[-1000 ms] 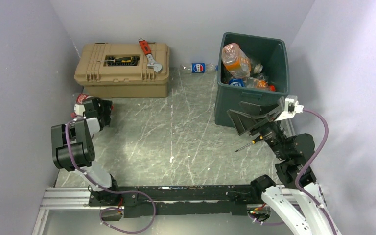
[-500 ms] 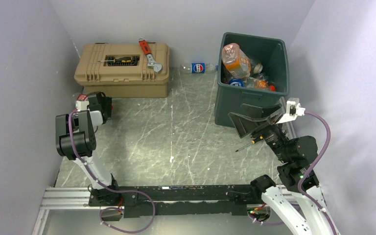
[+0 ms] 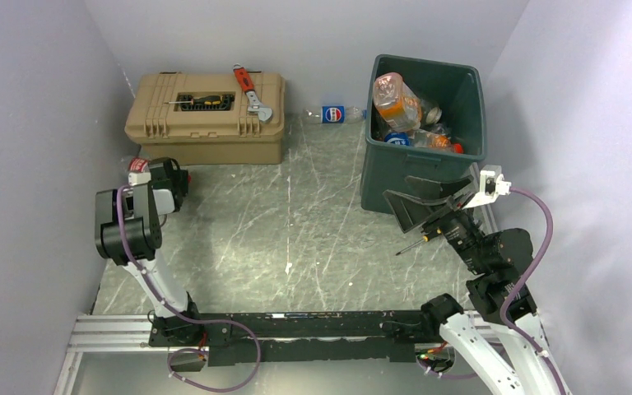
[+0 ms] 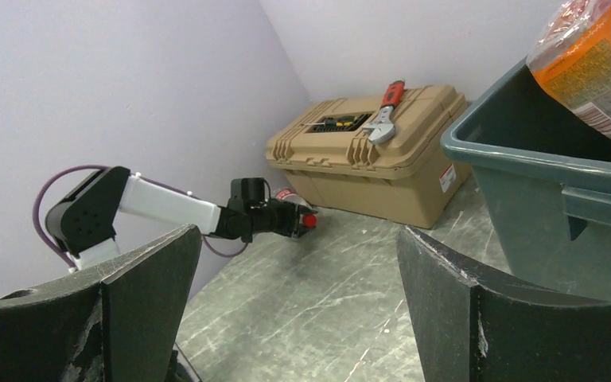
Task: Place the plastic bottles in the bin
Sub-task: Pick up the plastic bottle at the center of the board, then place the plastic bottle in the trash bin.
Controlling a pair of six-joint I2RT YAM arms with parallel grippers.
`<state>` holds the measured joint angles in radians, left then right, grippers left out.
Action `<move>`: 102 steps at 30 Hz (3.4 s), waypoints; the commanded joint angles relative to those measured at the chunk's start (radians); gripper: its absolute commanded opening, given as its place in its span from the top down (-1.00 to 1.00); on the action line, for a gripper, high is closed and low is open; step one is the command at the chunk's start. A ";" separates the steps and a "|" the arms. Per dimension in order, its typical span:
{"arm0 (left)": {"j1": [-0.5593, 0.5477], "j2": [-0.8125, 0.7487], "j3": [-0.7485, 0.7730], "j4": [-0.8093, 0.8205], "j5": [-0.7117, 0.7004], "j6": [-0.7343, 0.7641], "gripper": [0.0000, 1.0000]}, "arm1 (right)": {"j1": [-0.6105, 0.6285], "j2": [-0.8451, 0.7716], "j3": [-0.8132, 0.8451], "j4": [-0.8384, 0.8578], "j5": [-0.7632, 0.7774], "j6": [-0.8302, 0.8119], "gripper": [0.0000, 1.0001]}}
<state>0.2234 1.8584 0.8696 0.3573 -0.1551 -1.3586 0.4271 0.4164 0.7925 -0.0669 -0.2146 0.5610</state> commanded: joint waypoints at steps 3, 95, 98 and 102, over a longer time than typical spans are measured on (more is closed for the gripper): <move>0.023 -0.142 -0.124 -0.090 0.017 0.018 1.00 | 0.006 -0.007 0.017 0.022 0.000 0.008 -0.95; -0.685 -0.903 0.177 -0.626 0.205 1.069 -0.89 | -0.201 1.022 0.906 -0.109 0.793 -0.566 0.10; -0.685 -0.756 0.283 -0.653 0.197 1.018 -0.86 | -0.228 1.043 0.892 -0.135 0.773 -0.480 -0.53; -0.685 -0.585 0.445 -0.684 0.198 0.921 -0.85 | -0.231 1.063 0.932 -0.183 0.795 -0.451 -0.99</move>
<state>-0.4591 1.1687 1.1797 -0.3164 0.0547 -0.3393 0.1963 1.5280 1.6611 -0.2592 0.5816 0.0360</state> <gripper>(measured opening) 0.930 0.969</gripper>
